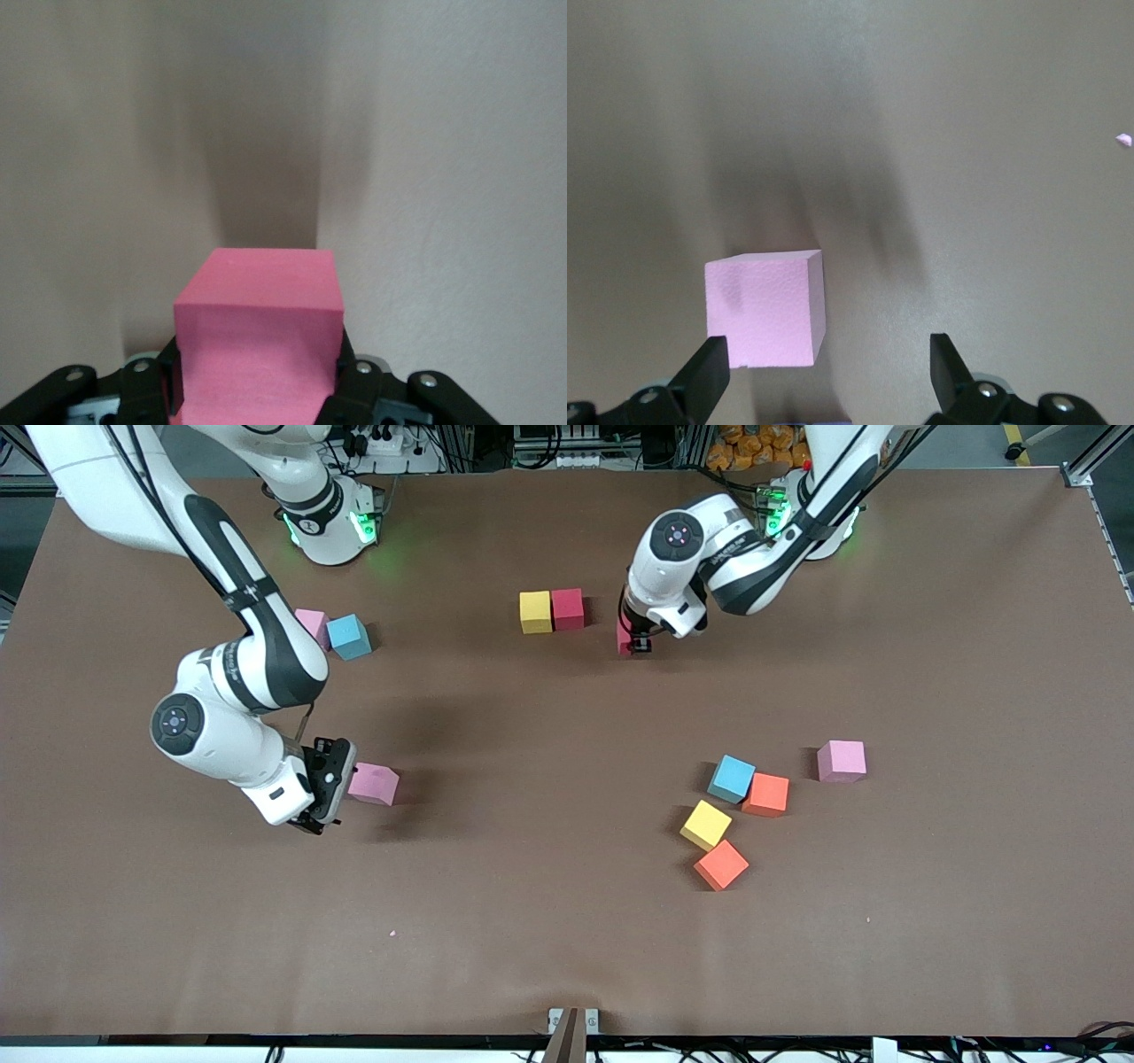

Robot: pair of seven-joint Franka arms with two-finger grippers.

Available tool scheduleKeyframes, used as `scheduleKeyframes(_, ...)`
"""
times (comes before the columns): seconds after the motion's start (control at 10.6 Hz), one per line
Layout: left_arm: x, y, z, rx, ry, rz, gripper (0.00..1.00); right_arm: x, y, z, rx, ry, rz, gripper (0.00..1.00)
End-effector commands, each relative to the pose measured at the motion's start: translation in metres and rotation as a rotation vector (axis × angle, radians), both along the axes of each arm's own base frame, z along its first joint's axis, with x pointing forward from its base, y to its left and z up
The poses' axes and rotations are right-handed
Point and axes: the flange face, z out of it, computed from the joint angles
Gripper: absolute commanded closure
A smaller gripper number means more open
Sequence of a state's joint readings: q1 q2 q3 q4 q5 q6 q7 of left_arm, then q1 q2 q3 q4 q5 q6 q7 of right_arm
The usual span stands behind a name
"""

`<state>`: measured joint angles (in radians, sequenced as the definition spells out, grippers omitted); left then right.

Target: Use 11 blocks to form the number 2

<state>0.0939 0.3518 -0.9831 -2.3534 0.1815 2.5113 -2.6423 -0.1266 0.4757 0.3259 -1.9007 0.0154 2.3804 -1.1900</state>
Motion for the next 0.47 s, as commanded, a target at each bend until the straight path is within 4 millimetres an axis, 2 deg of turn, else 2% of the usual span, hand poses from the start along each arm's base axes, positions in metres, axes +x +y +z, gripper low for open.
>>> scheduleKeyframes(0.0,-0.008,-0.002,0.000,-0.010,-0.009,0.014,0.83,0.002,0.020,-0.009,-0.015,-0.003,0.031,0.00)
scheduleKeyframes(0.09,-0.013,-0.008,0.000,-0.025,-0.008,0.011,0.84,-0.002,0.030,-0.010,-0.021,0.008,0.046,0.00)
scheduleKeyframes(0.38,-0.029,-0.021,-0.004,-0.037,0.008,0.013,0.84,-0.014,0.041,-0.020,-0.028,0.032,0.067,0.00)
